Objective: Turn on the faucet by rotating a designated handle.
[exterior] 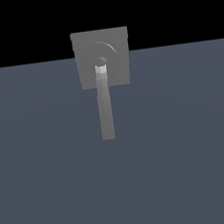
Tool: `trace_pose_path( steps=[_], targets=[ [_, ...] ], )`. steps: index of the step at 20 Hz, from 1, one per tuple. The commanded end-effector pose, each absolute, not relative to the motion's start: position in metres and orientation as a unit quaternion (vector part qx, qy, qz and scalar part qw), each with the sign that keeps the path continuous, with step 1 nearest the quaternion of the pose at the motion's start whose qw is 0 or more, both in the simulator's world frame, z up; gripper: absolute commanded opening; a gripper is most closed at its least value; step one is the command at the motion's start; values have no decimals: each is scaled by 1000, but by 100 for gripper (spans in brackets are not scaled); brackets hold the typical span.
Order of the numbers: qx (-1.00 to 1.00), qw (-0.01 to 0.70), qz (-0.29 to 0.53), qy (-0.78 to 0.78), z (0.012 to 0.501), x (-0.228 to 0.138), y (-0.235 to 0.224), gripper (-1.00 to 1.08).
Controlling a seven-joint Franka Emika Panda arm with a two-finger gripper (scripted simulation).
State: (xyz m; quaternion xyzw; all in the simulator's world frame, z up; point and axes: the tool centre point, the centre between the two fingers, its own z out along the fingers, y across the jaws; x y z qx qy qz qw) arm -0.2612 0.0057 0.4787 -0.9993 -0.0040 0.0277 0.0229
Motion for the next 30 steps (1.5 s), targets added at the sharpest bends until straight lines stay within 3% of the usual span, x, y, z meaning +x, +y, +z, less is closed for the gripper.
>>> trace_pose_path(
  steps=[1, 20, 30],
  targets=[
    [-999, 23, 28, -4, 479, -261, 6, -100],
    [-999, -9, 33, -36, 475, -261, 18, -100],
    [-991, -99, 2, -90, 488, -257, 10, -100]
  ],
)
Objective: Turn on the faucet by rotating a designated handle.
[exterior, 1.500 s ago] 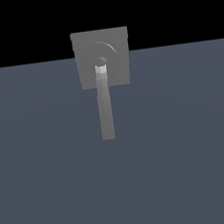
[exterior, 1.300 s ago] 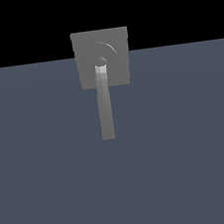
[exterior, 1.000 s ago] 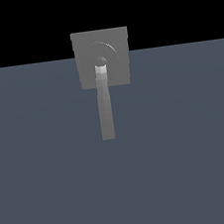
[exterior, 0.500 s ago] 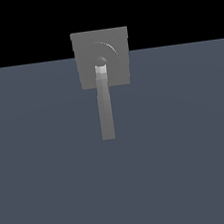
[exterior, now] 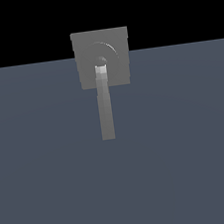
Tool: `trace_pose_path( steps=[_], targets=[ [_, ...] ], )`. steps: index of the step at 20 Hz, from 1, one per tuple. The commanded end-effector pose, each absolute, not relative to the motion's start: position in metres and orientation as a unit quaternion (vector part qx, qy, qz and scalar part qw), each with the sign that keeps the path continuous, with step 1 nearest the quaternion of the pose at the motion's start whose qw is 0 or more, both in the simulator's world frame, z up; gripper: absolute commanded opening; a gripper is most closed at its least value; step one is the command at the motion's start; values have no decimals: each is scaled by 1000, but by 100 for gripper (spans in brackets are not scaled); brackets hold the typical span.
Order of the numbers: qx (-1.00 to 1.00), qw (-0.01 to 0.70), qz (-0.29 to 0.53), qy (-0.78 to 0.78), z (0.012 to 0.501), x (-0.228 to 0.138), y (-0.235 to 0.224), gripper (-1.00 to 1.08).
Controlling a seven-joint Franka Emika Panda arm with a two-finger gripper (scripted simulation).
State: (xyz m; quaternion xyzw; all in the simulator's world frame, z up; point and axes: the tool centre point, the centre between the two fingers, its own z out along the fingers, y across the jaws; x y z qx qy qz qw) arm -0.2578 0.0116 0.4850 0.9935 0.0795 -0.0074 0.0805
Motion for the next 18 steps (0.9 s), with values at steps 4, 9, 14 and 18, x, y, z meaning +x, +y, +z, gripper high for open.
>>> trace_pose_path(
  steps=[4, 9, 14, 18],
  targets=[
    [978, 164, 13, 128, 499, -254, 7, -100],
    [944, 271, 24, 186, 519, -250, 5, -100],
    [891, 382, 17, 244, 543, -245, 9, -100],
    [836, 468, -3, 286, 562, -241, 18, -100]
  ],
)
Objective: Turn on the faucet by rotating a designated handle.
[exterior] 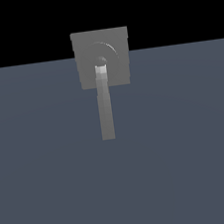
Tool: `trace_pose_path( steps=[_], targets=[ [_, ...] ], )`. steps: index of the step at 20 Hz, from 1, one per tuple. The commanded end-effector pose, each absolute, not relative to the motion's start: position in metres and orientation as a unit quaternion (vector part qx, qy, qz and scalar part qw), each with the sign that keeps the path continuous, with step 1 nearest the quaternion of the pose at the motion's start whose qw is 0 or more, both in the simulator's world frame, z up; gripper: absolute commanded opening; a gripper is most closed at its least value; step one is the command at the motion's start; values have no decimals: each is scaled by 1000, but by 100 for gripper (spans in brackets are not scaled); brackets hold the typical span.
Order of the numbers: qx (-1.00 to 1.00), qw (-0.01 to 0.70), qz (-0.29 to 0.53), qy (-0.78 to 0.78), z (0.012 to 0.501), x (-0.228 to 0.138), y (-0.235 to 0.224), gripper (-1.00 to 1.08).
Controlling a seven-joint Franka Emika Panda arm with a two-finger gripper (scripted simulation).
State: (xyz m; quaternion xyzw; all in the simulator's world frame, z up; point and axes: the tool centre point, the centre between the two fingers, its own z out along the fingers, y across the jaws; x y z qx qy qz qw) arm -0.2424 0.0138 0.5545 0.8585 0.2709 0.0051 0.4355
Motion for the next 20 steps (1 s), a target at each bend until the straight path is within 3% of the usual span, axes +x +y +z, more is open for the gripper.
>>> trace_pose_path(
  steps=[1, 11, 20],
  targets=[
    [820, 489, -10, 296, 567, -240, 21, -100],
    [632, 666, -121, 377, 602, -225, 67, -100],
    [420, 759, -273, 416, 606, -202, 128, -100]
  ],
)
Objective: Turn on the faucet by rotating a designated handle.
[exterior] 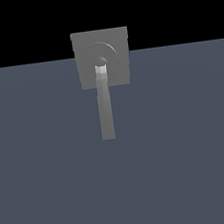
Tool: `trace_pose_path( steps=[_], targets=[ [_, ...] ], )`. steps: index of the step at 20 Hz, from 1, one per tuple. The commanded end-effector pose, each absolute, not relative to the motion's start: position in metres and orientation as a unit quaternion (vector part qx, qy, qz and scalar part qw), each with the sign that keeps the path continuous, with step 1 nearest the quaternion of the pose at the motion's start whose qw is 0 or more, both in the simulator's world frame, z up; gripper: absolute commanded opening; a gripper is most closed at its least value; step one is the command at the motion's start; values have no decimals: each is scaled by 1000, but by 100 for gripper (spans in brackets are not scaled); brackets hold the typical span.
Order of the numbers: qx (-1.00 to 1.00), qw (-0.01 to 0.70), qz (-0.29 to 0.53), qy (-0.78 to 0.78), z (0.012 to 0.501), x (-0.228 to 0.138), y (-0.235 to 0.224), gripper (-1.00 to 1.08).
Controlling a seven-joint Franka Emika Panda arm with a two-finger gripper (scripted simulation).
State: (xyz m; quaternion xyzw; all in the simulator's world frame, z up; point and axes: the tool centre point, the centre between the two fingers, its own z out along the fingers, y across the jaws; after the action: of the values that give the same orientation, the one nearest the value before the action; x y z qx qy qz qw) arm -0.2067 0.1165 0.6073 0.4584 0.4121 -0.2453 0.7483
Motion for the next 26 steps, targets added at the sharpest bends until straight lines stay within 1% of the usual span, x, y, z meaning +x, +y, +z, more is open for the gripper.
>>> trace_pose_path(
  steps=[1, 7, 13, 19, 26],
  targets=[
    [394, 765, -291, 418, 604, -199, 135, -100],
    [236, 776, -408, 420, 582, -176, 177, -100],
    [72, 746, -524, 404, 540, -148, 213, -100],
    [-92, 677, -629, 371, 480, -117, 236, -100],
    [-275, 550, -724, 312, 390, -84, 239, -100]
  ],
)
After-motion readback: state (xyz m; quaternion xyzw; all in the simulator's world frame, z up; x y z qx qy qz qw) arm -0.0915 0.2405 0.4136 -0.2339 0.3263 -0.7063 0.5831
